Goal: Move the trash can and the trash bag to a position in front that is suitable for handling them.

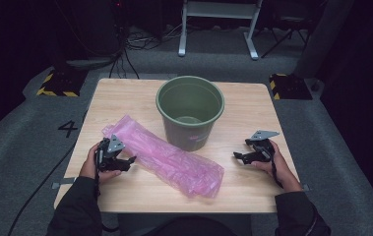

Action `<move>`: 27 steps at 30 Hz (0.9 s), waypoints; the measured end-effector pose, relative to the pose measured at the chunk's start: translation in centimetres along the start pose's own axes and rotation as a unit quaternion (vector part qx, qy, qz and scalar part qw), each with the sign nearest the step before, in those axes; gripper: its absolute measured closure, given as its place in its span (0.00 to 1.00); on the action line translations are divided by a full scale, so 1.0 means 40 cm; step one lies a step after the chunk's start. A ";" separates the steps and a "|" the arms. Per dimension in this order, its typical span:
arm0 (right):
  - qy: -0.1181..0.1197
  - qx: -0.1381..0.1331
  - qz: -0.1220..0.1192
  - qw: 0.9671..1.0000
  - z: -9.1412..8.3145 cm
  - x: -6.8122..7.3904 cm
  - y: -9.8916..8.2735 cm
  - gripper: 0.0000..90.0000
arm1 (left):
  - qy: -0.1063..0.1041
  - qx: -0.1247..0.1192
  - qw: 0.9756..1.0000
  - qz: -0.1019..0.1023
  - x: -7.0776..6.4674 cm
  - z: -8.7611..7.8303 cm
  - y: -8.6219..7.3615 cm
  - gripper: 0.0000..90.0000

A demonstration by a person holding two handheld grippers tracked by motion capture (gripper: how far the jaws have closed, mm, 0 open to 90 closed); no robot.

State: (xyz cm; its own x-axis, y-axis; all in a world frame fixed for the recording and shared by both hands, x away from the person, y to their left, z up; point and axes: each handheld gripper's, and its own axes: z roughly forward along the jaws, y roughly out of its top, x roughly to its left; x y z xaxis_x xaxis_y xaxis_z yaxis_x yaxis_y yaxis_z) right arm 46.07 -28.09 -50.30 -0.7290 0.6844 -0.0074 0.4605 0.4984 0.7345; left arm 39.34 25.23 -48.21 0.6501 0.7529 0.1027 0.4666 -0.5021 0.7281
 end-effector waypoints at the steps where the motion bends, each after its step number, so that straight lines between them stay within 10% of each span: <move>1: 0.000 0.000 0.000 1.000 0.000 0.000 0.000 0.18 | 0.000 0.000 1.000 0.000 0.000 0.000 0.000 0.23; 9: 0.000 0.000 0.000 1.000 0.000 0.000 0.000 0.18 | -0.064 -0.027 0.997 0.018 -0.048 0.005 0.020 0.23; 14: 0.000 0.000 0.000 1.000 0.000 0.000 0.000 0.18 | -0.071 0.002 0.996 0.046 -0.096 0.043 0.036 0.22; 27: 0.001 0.000 -0.001 1.000 0.000 -0.001 0.000 0.18 | -0.079 0.016 0.996 0.039 -0.088 0.086 0.032 0.21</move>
State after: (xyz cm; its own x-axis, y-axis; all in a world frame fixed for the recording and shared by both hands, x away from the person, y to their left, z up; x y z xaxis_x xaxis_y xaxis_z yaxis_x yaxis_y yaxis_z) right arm 46.10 -28.09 -50.31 -0.7308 0.6826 -0.0073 0.4592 0.4995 0.7346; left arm 39.70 20.47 -49.96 0.7702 0.6361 0.0480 0.4280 -0.5711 0.7004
